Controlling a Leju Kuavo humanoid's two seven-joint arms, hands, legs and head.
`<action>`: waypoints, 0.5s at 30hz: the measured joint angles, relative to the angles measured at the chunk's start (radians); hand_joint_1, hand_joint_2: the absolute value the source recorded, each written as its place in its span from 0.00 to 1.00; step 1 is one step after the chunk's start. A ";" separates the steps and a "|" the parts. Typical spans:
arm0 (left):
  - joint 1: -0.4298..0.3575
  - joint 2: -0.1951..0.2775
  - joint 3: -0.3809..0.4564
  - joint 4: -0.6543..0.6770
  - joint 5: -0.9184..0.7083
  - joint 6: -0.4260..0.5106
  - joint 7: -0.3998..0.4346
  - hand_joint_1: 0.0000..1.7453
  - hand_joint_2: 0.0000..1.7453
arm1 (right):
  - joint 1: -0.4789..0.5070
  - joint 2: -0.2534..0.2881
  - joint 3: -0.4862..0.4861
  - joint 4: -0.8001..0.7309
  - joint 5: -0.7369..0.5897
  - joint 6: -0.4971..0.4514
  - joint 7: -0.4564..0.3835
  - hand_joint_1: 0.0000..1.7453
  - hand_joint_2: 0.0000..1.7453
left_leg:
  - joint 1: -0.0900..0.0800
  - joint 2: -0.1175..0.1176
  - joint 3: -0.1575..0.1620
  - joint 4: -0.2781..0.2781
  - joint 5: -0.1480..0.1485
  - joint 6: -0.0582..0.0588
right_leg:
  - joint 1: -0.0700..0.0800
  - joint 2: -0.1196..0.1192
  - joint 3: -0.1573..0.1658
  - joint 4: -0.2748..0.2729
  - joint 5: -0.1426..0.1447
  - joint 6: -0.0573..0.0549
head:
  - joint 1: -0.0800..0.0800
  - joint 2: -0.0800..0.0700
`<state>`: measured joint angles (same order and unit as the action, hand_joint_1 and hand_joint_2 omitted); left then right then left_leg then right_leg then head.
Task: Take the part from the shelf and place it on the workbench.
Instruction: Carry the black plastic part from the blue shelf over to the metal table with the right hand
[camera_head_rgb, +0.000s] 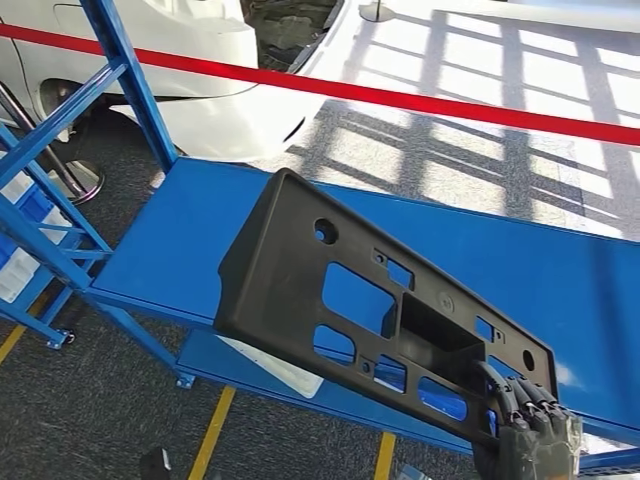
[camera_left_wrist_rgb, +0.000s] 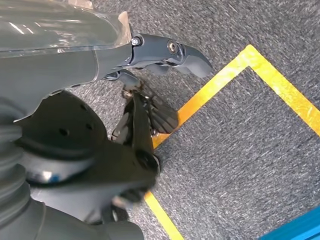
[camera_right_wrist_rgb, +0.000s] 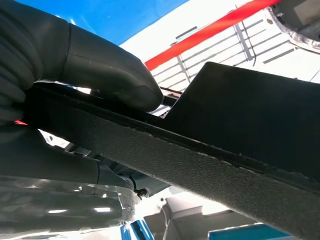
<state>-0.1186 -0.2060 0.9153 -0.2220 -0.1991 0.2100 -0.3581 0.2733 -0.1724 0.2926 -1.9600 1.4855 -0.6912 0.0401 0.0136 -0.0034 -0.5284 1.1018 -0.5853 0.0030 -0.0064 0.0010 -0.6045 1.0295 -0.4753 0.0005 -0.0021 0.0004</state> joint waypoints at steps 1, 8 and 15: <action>0.000 0.000 0.000 0.000 0.000 0.000 0.000 0.00 1.00 | 0.000 0.000 0.000 0.000 0.000 0.000 0.000 1.00 1.00 | -0.002 0.000 0.023 -0.052 0.019 0.003 | 0.001 0.001 -0.003 0.002 0.003 0.005 | 0.000 0.000; 0.002 -0.001 0.000 0.000 0.001 0.001 -0.001 0.00 1.00 | 0.001 0.000 0.001 0.001 0.000 0.000 0.000 1.00 1.00 | -0.005 0.006 0.005 -0.086 0.057 0.033 | -0.005 0.001 -0.044 0.096 -0.076 0.045 | 0.003 0.000; 0.002 -0.002 0.000 0.000 0.001 0.001 0.000 0.00 1.00 | 0.001 0.000 0.001 0.012 0.000 0.000 0.004 1.00 1.00 | -0.015 0.010 -0.040 -0.084 0.094 0.036 | 0.000 0.003 0.072 0.077 -0.099 0.035 | 0.003 0.000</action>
<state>-0.1163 -0.2081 0.9154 -0.2220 -0.1980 0.2113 -0.3582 0.2740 -0.1720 0.2934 -1.9475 1.4856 -0.6912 0.0440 -0.0015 0.0062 -0.5689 1.0180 -0.4916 0.0393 -0.0067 0.0037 -0.5329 1.1063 -0.5744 0.0359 0.0007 0.0004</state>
